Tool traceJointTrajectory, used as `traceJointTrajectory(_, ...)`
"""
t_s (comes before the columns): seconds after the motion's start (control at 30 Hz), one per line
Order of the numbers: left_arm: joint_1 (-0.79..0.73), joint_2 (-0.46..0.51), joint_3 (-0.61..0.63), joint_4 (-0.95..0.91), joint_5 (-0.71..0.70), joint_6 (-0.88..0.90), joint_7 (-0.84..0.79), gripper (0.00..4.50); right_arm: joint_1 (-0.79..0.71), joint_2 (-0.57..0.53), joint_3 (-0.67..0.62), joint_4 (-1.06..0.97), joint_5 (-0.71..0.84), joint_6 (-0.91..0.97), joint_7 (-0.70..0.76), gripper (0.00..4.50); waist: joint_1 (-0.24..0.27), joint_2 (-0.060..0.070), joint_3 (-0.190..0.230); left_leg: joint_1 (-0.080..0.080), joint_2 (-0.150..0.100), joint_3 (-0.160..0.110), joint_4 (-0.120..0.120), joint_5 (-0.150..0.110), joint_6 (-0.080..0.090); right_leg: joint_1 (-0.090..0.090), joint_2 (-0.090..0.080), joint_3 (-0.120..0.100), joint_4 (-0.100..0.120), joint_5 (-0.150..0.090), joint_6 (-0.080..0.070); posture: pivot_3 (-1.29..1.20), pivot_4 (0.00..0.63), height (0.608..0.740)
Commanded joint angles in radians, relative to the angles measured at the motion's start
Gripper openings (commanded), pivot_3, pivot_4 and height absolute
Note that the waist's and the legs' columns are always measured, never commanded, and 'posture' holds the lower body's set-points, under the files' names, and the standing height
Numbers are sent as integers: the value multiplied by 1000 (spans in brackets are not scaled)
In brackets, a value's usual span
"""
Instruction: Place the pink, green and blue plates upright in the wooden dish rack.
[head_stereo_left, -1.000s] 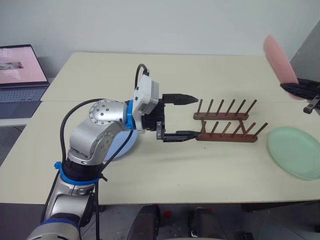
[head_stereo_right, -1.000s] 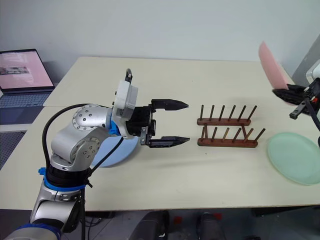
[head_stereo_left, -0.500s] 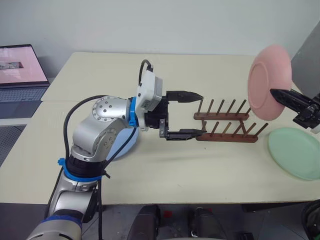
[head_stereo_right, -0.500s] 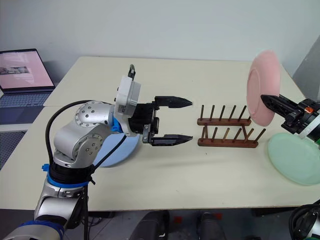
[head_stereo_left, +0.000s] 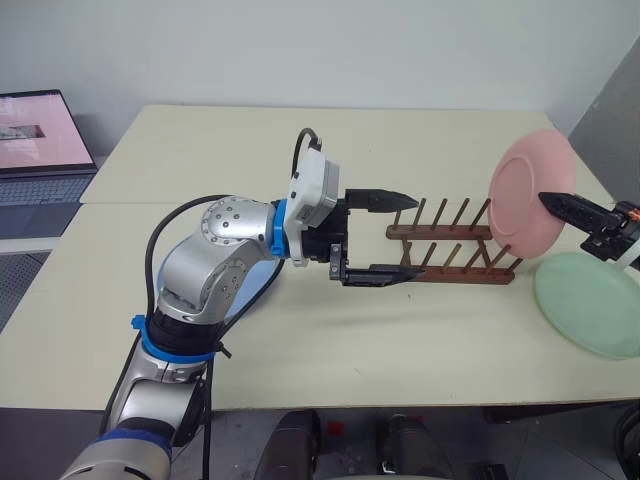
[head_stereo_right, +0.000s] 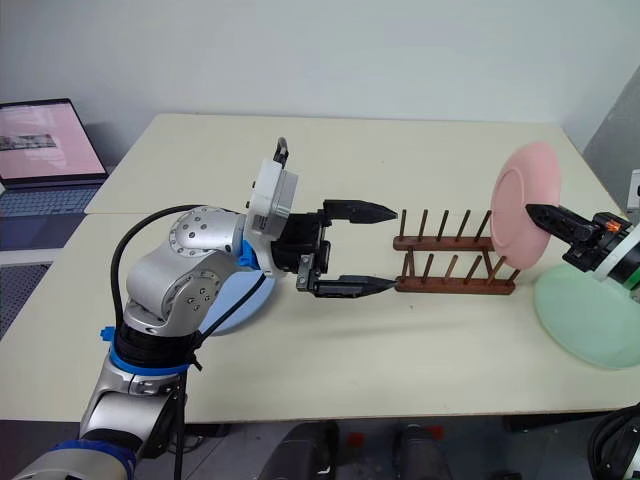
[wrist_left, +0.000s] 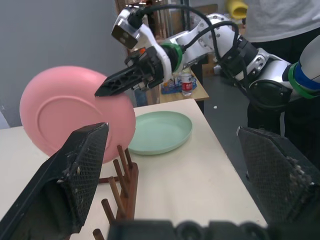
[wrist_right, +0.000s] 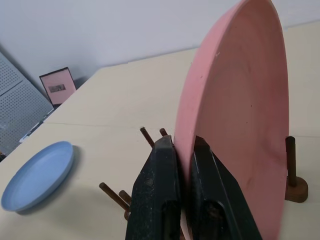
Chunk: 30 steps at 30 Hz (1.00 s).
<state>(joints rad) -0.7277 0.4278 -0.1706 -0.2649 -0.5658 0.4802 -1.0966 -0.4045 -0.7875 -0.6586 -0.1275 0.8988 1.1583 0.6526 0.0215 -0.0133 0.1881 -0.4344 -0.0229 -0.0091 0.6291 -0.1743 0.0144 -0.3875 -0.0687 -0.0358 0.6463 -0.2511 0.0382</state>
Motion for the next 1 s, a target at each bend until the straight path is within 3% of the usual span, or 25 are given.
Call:
traceJointTrajectory(0.03,-16,-7,-6,-13,8,-21,0,4500,-19,-29,-6,-5,10,-34,-7,623,0,0,0,0,0,0,0,0,0,0,0,0,0,0,0,0,150,740)
traceJointTrajectory(0.4,-10,-8,-5,-17,-22,16,-28,4500,37,-142,-79,-28,-48,-134,-33,4467,1,0,0,0,0,0,0,0,0,0,0,0,-1,0,0,0,150,740)
traceJointTrajectory(0.57,-7,3,-22,-21,-15,10,-58,4500,208,-302,-113,-76,-141,-207,114,4467,4,0,0,0,0,0,-1,0,0,0,0,0,-1,-1,0,0,150,740)
traceJointTrajectory(0.7,10,44,-69,-37,-24,28,-140,4500,520,-396,-199,-191,-257,-258,338,4467,3,0,0,-1,0,0,-1,-1,1,0,1,-1,-1,-1,2,0,150,740)
traceJointTrajectory(0.83,12,42,-111,-39,18,-35,-175,4500,779,-390,-193,-277,-442,-376,409,4467,1,0,0,-1,1,0,0,-1,1,0,2,-1,-1,-2,1,0,150,740)
traceJointTrajectory(1.0,15,33,-167,-29,82,-114,-206,4500,852,-330,-31,-308,-593,-496,314,4467,-4,-1,0,0,1,1,0,-1,1,1,-1,1,-1,-1,1,0,150,740)
